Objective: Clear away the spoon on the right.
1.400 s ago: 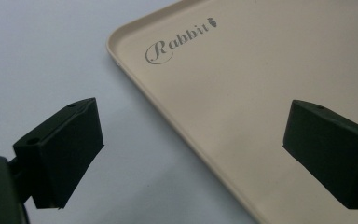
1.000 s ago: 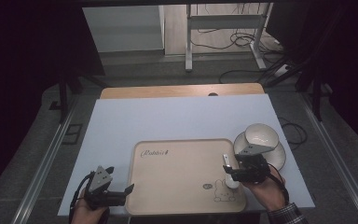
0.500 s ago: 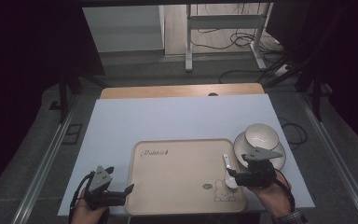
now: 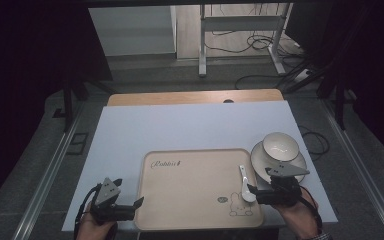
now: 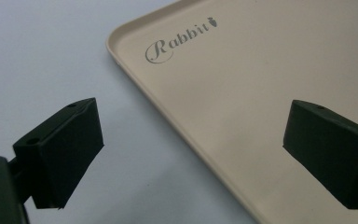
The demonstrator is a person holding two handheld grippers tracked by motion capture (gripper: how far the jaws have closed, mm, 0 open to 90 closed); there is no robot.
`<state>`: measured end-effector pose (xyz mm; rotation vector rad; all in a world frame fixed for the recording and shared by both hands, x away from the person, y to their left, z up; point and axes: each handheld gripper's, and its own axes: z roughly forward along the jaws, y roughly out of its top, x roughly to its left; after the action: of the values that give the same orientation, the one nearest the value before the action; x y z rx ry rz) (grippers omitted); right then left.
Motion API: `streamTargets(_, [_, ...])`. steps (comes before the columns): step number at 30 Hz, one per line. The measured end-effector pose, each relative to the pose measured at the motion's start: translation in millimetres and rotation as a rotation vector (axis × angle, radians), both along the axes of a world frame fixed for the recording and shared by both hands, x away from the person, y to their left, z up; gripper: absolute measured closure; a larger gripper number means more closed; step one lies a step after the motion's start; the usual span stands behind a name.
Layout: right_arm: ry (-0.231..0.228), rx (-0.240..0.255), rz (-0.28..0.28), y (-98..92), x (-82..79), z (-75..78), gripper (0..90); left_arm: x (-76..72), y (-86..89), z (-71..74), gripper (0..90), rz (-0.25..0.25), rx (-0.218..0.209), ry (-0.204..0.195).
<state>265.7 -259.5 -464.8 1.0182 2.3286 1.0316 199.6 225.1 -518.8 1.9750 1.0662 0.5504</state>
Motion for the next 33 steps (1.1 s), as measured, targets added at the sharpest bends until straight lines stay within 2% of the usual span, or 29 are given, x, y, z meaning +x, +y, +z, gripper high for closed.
streamTargets(10, [-0.005, -0.004, -0.007, -7.6, -7.8, 1.1, 9.7, 0.0, 0.3, 0.0, 4.5, 0.001, -0.004, 0.001])
streamTargets(33, [-0.015, 0.011, -0.037, -24.4, -28.8, 1.8, 4.7, 0.3, 1.1, -0.1, 4.4, 0.003, -0.011, 0.002])
